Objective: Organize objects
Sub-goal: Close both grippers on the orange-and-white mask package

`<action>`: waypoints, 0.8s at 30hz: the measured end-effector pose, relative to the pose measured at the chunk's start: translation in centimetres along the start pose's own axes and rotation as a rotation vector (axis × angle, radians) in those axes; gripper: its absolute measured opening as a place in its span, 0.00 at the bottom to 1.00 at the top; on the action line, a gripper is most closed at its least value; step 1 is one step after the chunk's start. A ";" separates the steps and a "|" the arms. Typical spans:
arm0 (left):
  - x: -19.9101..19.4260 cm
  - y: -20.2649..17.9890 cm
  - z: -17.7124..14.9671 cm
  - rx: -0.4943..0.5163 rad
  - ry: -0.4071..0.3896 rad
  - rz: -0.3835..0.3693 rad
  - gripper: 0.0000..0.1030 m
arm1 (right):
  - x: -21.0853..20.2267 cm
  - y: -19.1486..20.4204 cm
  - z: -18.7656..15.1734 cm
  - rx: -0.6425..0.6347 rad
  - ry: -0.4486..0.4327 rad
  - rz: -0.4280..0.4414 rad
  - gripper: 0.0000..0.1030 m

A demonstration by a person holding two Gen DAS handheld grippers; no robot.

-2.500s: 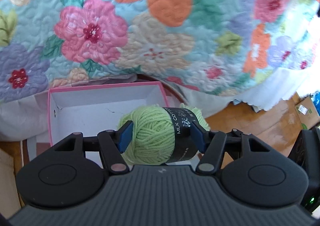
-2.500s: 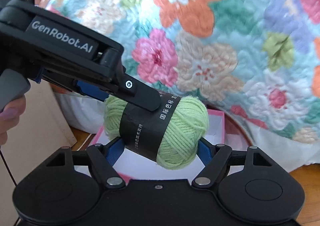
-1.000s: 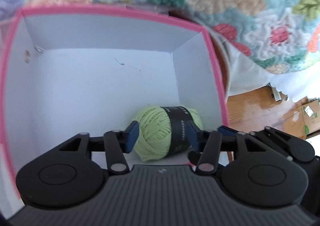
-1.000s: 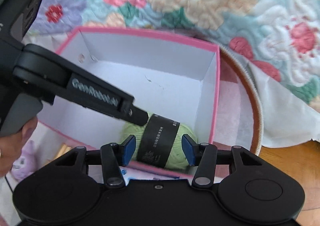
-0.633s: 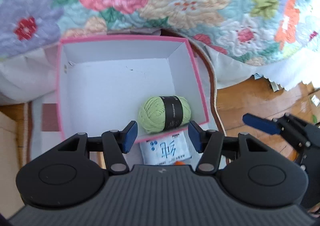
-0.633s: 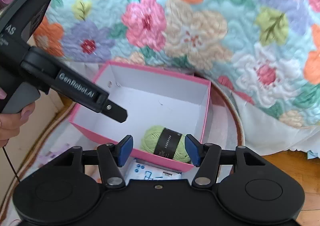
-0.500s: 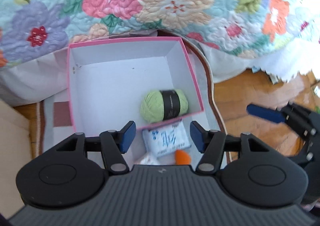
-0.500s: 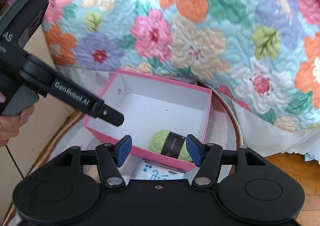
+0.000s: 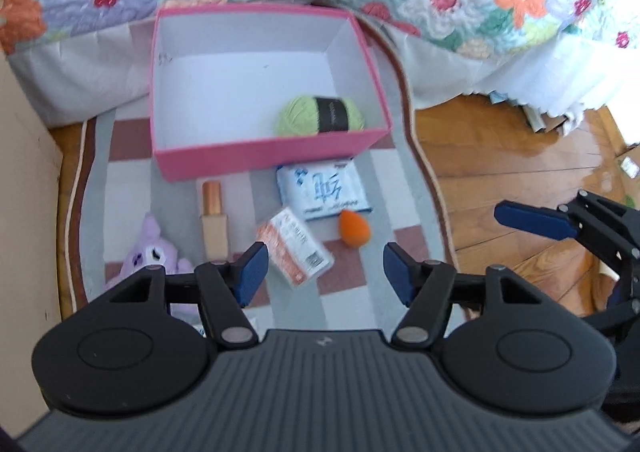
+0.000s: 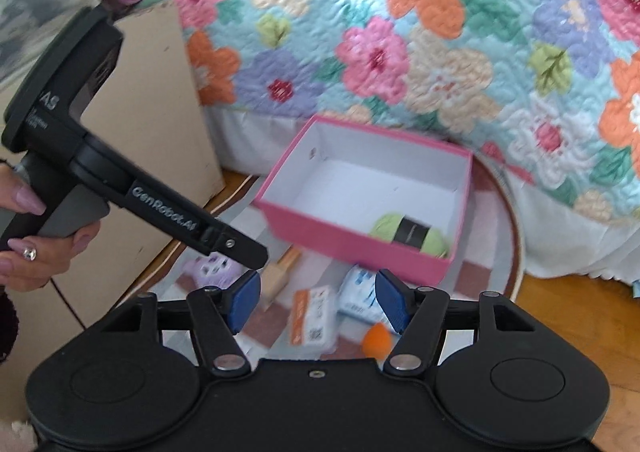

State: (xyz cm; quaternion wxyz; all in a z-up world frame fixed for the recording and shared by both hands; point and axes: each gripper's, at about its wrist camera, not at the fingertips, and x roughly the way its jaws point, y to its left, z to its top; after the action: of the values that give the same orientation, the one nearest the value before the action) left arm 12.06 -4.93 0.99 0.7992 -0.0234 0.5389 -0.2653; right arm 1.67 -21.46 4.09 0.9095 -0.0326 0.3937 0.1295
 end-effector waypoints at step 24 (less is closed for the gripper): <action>14.3 6.3 -5.3 -0.182 0.025 -0.117 0.61 | 17.2 2.6 -8.2 -0.194 0.125 -0.071 0.70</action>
State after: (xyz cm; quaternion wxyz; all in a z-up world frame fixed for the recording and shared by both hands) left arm 13.93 -4.63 -15.40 0.7701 -0.1237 0.5684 -0.2616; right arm 6.48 -16.69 -13.86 0.8797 -0.1426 0.4339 0.1325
